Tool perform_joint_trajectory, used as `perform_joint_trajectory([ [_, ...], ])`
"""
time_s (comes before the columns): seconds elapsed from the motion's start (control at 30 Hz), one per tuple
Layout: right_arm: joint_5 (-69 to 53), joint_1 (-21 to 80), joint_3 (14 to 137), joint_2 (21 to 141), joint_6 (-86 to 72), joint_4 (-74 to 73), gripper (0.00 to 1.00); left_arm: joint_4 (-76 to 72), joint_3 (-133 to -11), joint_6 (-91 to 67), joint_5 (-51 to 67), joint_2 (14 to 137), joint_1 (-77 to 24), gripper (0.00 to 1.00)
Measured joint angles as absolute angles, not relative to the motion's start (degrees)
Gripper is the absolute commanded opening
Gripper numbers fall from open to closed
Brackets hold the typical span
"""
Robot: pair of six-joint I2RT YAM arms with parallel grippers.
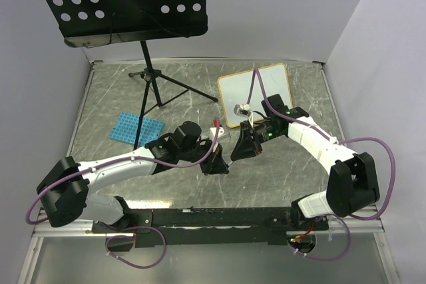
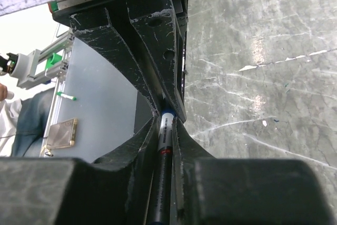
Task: Write a sentence on the whiteboard
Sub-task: Open the pen cap from the whiteboard marker, then place the pen cap at the center of the board.
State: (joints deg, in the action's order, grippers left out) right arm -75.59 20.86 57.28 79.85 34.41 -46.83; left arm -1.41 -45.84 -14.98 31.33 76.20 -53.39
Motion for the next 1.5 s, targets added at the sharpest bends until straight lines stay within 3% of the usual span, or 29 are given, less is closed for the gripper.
perform_joint_trajectory([
  [0.13, -75.66, 20.86, 57.28, 79.88, 34.72, -46.92, 0.0, -1.58, -45.74, -15.57, 31.62, 76.2, -53.28, 0.01],
  [0.27, -75.75, 20.86, 57.45, 80.16, 36.14, -47.77, 0.0, -2.42, -45.25, -15.81, 31.68, 76.2, -53.23, 0.01],
  [0.3, -75.79, 20.86, 57.52, 80.2, 36.51, -48.03, 0.02, -2.44, -45.23, -15.81, 31.7, 76.2, -53.21, 0.01],
  [0.33, -75.81, 20.86, 57.71, 80.31, 36.91, -48.42, 0.16, -2.48, -45.23, -15.84, 31.73, 76.2, -53.21, 0.01],
  [0.4, -75.9, 20.86, 58.15, 80.53, 37.58, -49.1, 0.28, -2.63, -45.21, -15.84, 31.77, 76.09, -53.15, 0.01],
  [0.57, -76.53, 20.86, 58.85, 80.68, 39.09, -50.7, 0.31, -2.79, -45.19, -15.84, 32.1, 75.83, -52.69, 0.01],
  [0.67, -76.58, 20.86, 59.09, 80.93, 39.86, -51.37, 0.27, -2.81, -45.17, -15.86, 32.23, 75.81, -52.58, 0.01],
  [0.77, -76.53, 20.86, 59.16, 81.12, 40.25, -51.62, 0.11, -3.22, -44.97, -15.92, 32.77, 75.81, -52.58, 0.01],
  [0.8, -76.49, 20.84, 59.16, 81.14, 40.36, -51.62, 0.0, -3.27, -44.95, -16.01, 32.82, 75.81, -52.58, 0.01],
  [1.23, -76.53, 19.92, 59.24, 80.66, 38.63, -50.28, 0.0, -6.98, -42.26, -17.67, 31.94, 73.69, -52.42, 0.01],
  [1.5, -79.05, 12.01, 60.45, 80.44, 40.29, -55.46, 0.0, -7.31, -31.92, -23.49, 29.85, 66.85, -52.47, 0.01],
])
